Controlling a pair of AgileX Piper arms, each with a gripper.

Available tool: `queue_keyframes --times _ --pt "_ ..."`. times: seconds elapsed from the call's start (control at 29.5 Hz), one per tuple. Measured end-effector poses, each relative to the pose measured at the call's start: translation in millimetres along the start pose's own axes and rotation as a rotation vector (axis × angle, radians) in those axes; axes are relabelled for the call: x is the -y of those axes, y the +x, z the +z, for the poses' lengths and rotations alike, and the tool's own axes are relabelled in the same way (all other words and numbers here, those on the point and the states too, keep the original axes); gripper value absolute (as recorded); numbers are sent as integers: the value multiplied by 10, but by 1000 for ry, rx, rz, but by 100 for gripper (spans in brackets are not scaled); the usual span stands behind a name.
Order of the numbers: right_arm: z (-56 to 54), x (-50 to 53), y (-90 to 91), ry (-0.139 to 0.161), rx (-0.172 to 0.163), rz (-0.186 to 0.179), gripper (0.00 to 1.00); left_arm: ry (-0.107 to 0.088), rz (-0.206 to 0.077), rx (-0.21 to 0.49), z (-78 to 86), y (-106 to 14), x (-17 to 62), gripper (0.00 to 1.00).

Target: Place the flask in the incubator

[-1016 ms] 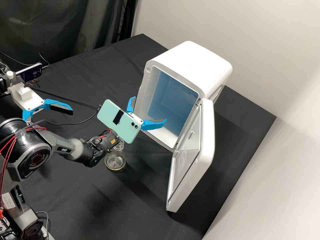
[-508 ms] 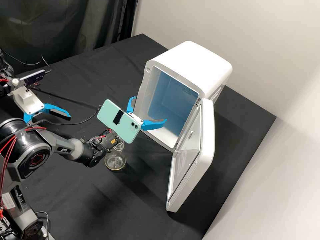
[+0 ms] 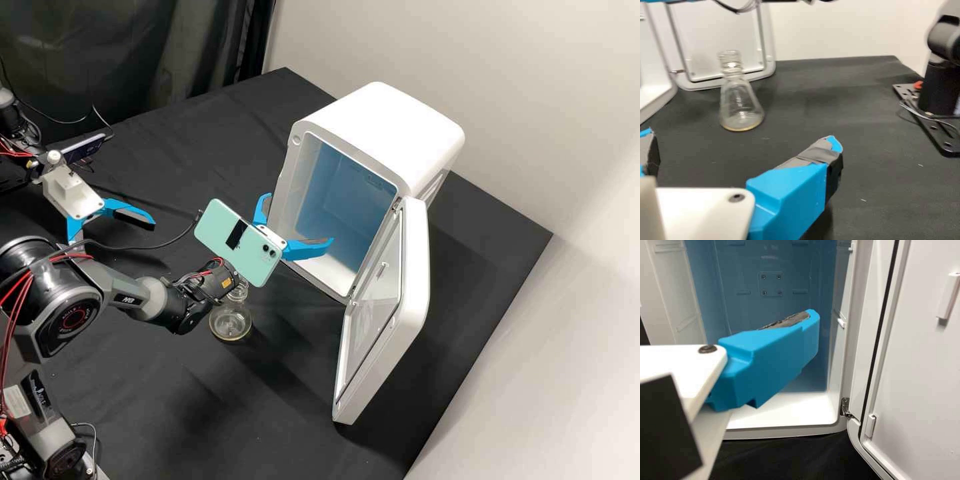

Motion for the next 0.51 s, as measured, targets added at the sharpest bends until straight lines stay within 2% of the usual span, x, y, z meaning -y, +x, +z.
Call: queue_keyframes --times 0.1,0.3,0.41,0.51 --pt "0 0 0 0 0 0 100 -19 13 -25 -63 -16 -23 100" --pt "0 0 0 0 0 0 100 -22 26 -51 -125 -35 -44 100" --pt "0 0 0 0 0 0 100 -38 33 -66 -155 -55 -55 100" --pt "0 0 0 0 0 0 100 -39 36 -75 -172 -66 -60 100"
